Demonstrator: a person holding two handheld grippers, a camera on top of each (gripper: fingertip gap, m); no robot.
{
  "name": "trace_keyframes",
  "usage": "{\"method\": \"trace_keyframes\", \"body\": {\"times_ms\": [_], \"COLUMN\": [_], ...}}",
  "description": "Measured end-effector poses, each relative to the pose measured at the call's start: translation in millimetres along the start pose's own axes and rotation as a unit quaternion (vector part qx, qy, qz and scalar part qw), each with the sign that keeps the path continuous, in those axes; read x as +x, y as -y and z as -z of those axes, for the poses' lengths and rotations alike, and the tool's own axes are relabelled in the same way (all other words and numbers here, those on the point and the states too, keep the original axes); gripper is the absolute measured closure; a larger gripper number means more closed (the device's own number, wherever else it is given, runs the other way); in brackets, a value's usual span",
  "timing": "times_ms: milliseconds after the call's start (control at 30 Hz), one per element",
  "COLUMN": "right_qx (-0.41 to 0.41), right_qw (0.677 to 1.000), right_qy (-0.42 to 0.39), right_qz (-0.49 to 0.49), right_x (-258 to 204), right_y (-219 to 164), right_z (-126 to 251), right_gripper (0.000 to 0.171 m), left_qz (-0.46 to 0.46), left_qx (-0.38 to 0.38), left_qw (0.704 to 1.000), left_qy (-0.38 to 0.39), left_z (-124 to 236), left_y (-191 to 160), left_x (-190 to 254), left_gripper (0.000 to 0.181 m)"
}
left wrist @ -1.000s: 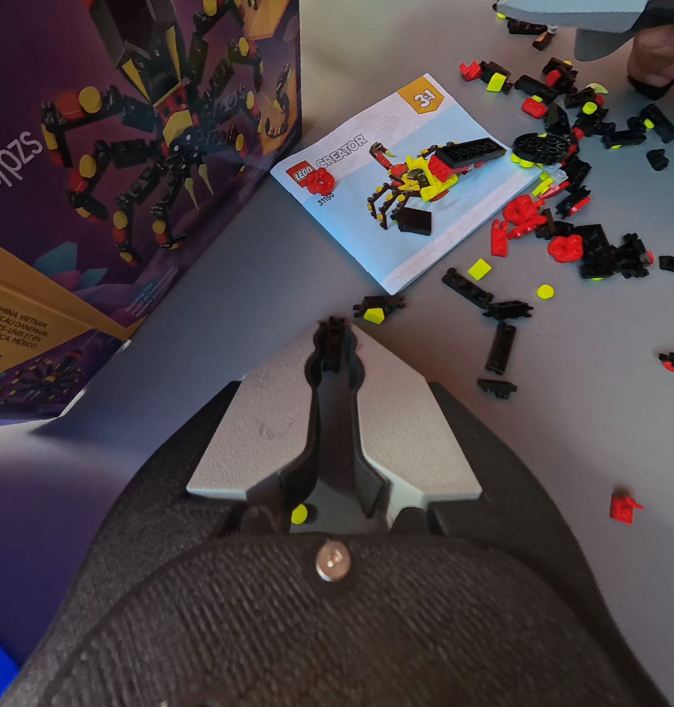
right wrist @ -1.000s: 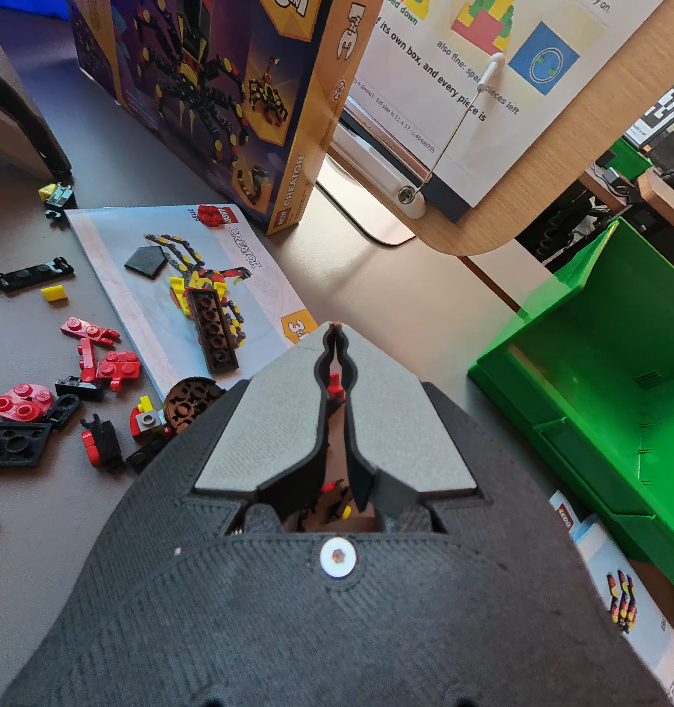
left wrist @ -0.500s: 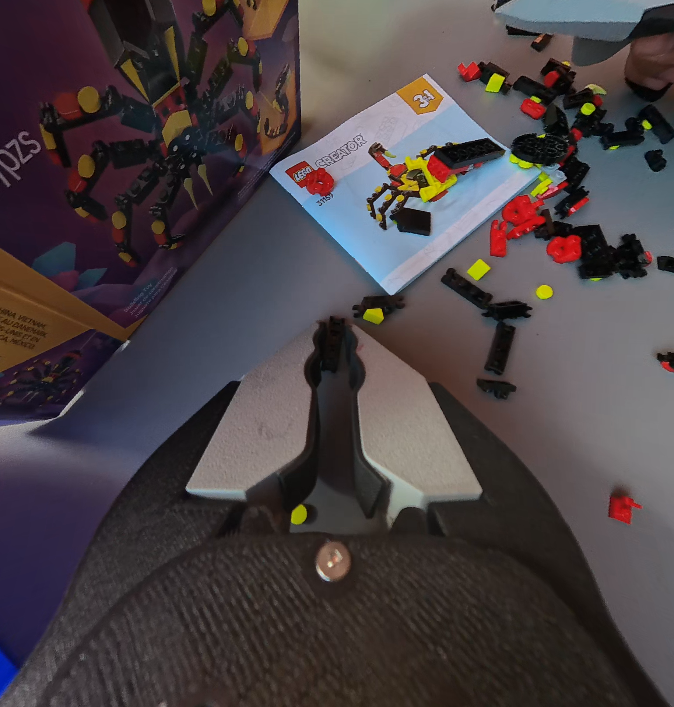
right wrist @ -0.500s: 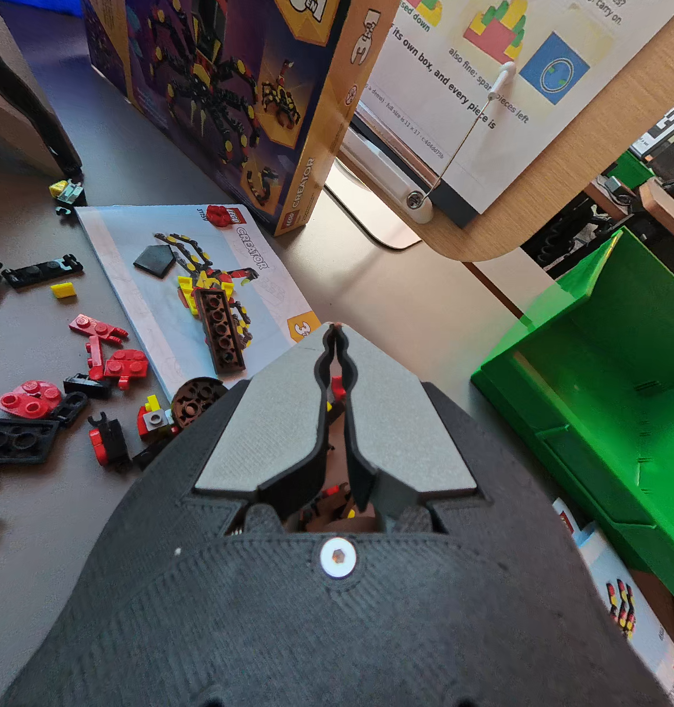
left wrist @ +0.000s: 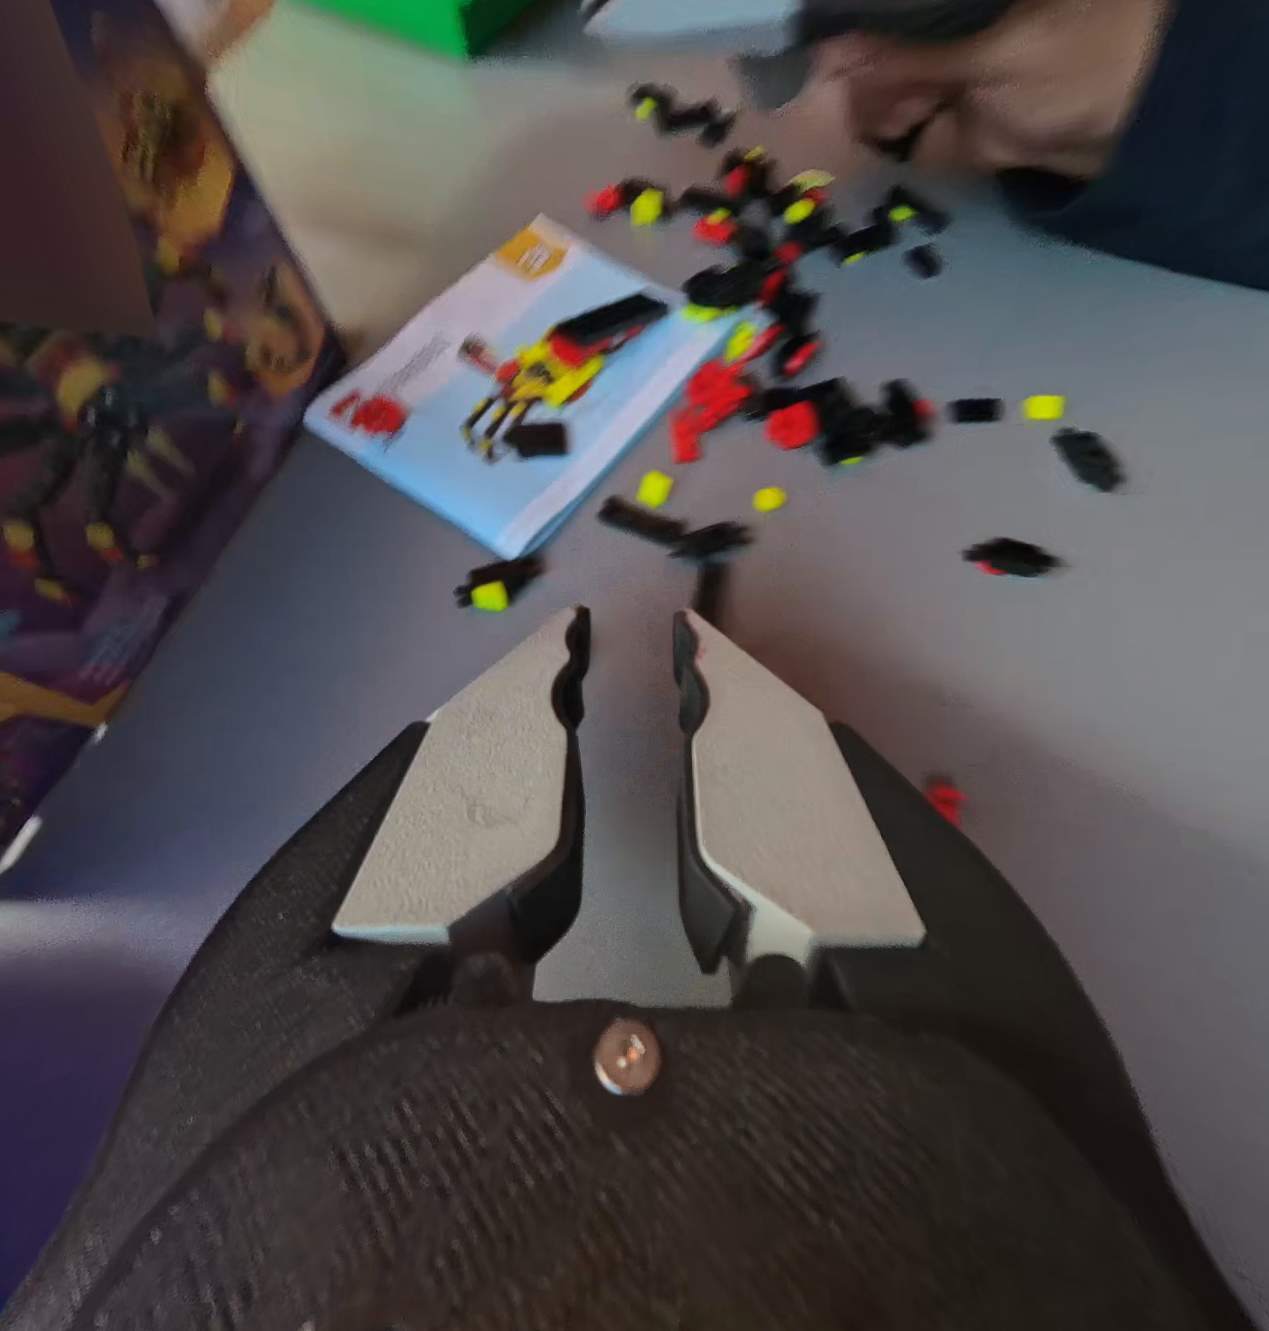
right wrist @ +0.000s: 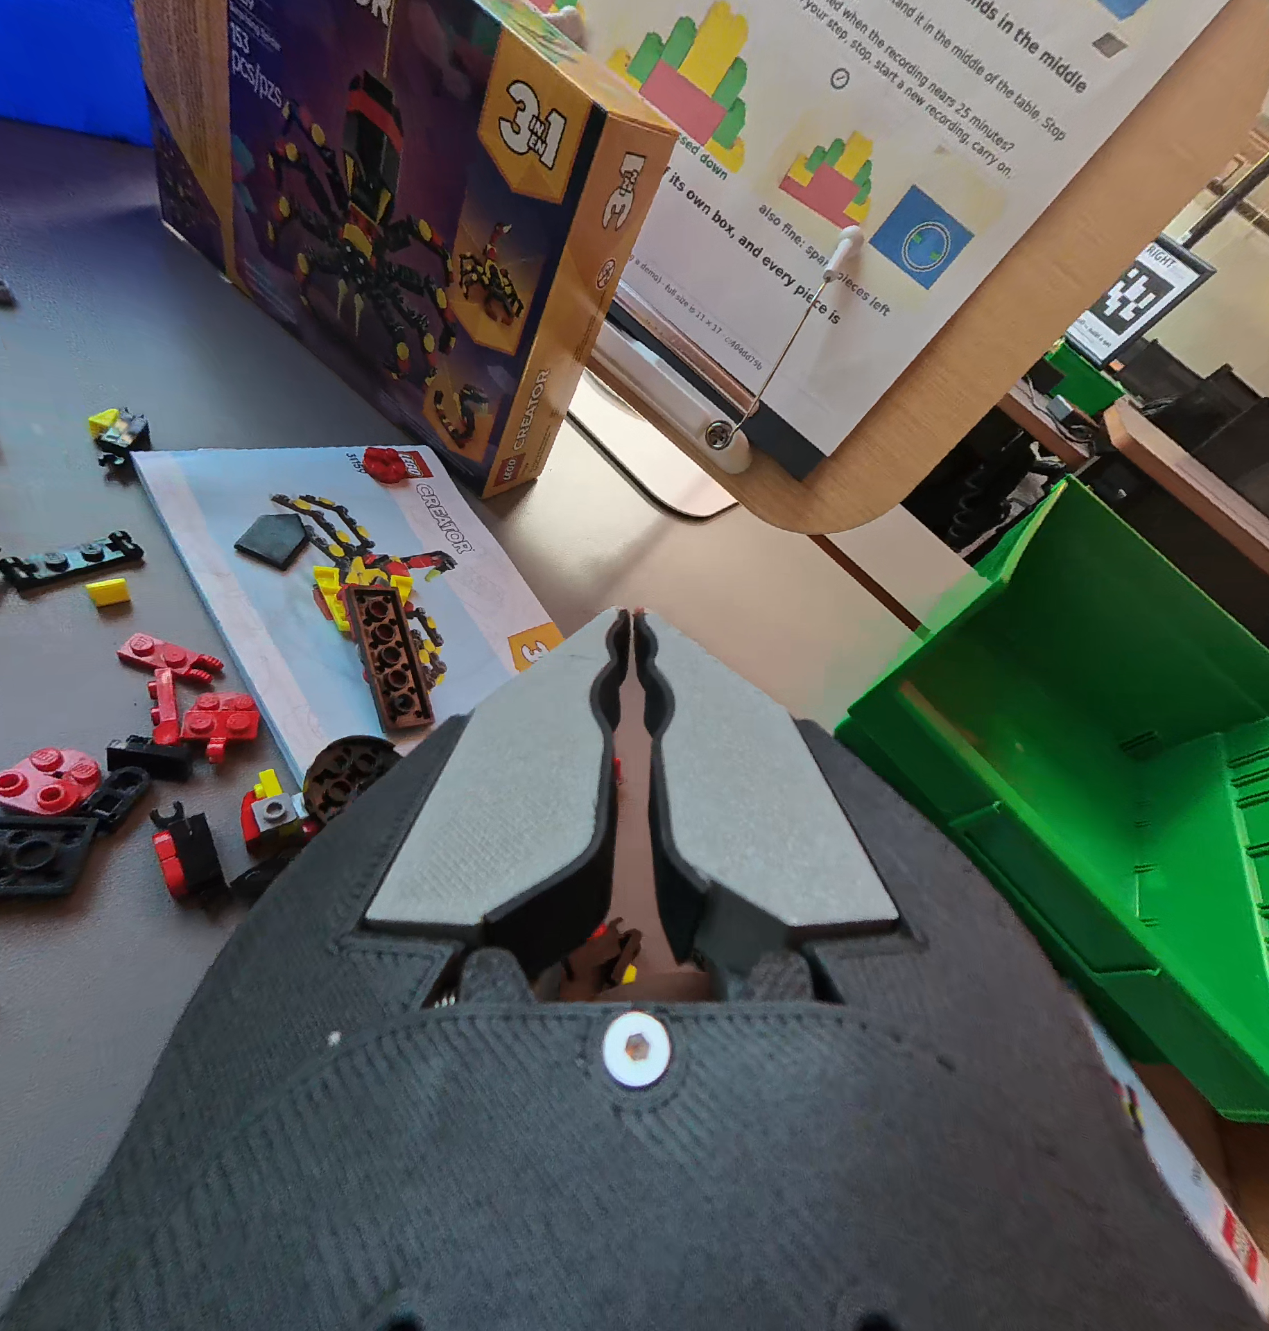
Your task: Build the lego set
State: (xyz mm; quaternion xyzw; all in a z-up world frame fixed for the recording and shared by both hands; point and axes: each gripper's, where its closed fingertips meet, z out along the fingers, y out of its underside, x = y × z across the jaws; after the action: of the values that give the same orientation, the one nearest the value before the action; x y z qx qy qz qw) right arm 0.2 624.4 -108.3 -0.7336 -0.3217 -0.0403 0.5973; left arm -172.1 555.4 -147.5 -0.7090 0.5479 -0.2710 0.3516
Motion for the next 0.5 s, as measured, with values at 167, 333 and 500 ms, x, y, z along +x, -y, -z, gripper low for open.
{"method": "trace_keyframes", "body": {"times_ms": [167,333,500], "right_qx": [0.02,0.023,0.029], "right_qw": [1.0,1.0,0.999], "right_qy": [-0.008,-0.002,-0.007], "right_qz": [-0.006,-0.008,-0.031], "right_x": [5,4,12], "right_y": [8,7,6], "right_z": [4,3,4], "right_gripper": [0.171,0.171,0.171], "left_qz": [-0.077,-0.026,0.05], "left_qx": [0.074,0.058,0.037], "left_qw": [0.994,0.998,0.998], "left_qy": [-0.001,0.029,0.017], "left_z": [62,98,107], "left_y": [37,23,-32], "left_x": [76,96,136], "left_gripper": [0.153,0.151,0.152]}}
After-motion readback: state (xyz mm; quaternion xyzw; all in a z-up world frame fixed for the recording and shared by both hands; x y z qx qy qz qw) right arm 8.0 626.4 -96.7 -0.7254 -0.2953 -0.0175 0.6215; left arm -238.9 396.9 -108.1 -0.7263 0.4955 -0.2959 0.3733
